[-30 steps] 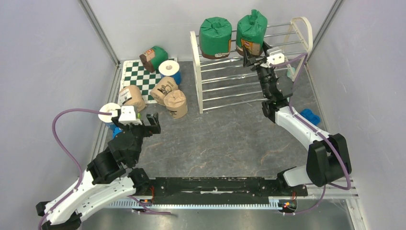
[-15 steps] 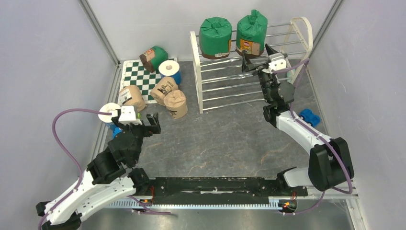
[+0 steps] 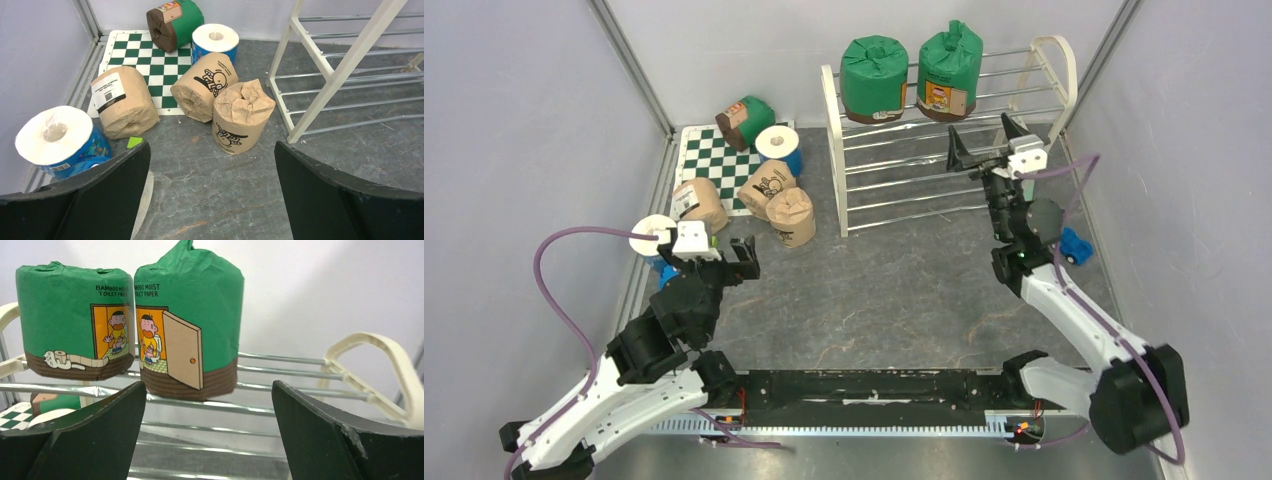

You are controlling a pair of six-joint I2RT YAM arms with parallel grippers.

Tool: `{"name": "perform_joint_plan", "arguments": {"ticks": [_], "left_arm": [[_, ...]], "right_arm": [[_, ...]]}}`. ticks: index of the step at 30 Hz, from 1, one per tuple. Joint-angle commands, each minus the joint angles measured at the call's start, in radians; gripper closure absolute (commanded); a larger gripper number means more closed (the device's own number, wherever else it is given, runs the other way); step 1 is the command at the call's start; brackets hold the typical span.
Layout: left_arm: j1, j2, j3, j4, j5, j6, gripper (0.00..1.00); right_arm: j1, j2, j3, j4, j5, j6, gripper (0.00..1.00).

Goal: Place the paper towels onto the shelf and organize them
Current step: Place the paper towel on the shelf.

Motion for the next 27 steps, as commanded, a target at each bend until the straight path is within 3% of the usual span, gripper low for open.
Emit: {"name": "perform_joint_plan", "arguments": {"ticks": [1,8,13,17,22,27], "left_arm": [[0.008,0.006,-0.001,0.045,0.014,0.043,0.00],[0.023,0.089,0.019,0.048,0.062,0.015,0.00],[0.036,0.223,0.069,0.035,0.112,-0.070,0.00],[0.103,0.381,0.144,0.037,0.178,-0.124,0.00],[0.457,0.530,0.183,0.181,0.530,-0.244,0.00],[0.757,0.752,0.229,0.386,0.773,-0.414,0.00]], "right_arm": [[-0.001,-0.177,-0.046,-0.218,0.055,0.016,0.02],[0.001,-0.383,-0.124,-0.614,0.018,0.110,0.02],[0.001,-0.441,-0.186,-0.749,-0.036,0.162,0.02],[0.001,-0.480,-0.235,-0.765,-0.091,0.212,0.01],[0.001,-0.527,-0.270,-0.752,-0.157,0.242,0.01],[0.002,-0.580,-0.307,-0.756,-0.175,0.245,0.01]]}}
